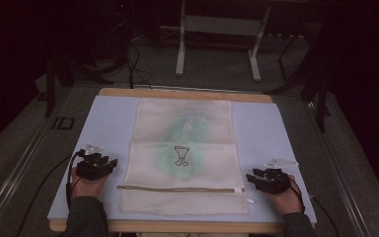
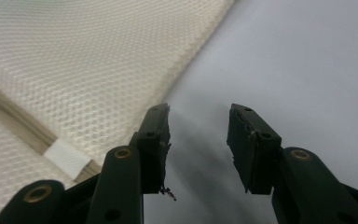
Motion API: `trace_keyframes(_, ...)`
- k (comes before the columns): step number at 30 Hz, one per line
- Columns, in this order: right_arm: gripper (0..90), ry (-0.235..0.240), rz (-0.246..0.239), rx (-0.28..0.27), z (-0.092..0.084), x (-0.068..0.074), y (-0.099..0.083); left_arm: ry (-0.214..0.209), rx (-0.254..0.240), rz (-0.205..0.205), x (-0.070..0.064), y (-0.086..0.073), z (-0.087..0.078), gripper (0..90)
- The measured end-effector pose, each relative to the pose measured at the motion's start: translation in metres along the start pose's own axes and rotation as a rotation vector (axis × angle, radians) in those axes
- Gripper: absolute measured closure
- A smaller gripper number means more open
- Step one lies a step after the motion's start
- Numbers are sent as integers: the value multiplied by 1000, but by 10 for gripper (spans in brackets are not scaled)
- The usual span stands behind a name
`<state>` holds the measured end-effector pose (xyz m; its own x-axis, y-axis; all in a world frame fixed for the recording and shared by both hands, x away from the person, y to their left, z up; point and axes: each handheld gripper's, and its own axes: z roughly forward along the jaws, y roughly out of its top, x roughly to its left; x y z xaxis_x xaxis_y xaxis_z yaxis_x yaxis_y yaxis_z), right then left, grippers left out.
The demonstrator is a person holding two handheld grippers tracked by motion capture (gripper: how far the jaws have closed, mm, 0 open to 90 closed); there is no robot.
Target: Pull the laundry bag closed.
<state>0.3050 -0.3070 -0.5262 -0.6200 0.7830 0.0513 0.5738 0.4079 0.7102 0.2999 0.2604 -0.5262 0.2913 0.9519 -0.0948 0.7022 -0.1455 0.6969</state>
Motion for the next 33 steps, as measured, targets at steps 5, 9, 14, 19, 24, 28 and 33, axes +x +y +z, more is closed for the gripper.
trace_keyframes(5, 596, 19, -20, 21, 2, 5, 2, -44, -9, 38, -5, 1, -2, 590)
trace_keyframes(9, 575, 34, -34, 35, 4, 10, 4, -68, -8, 57, -8, 2, -1, 589)
trace_keyframes(14, 569, 37, -41, 33, 3, 12, 6, -88, -4, 59, -8, 3, 0, 589)
trace_keyframes(19, 575, 52, -44, 34, 2, 15, 7, -94, 0, 74, -10, 2, -1, 596)
trace_keyframes(24, 575, 62, -61, 37, 2, 21, 10, -103, -2, 85, -11, 2, -2, 596)
trace_keyframes(28, 573, 72, -68, 38, 3, 26, 12, -112, 2, 90, -11, 3, -2, 595)
trace_keyframes(33, 567, 82, -77, 36, 3, 31, 14, -113, 3, 98, -12, 3, -2, 591)
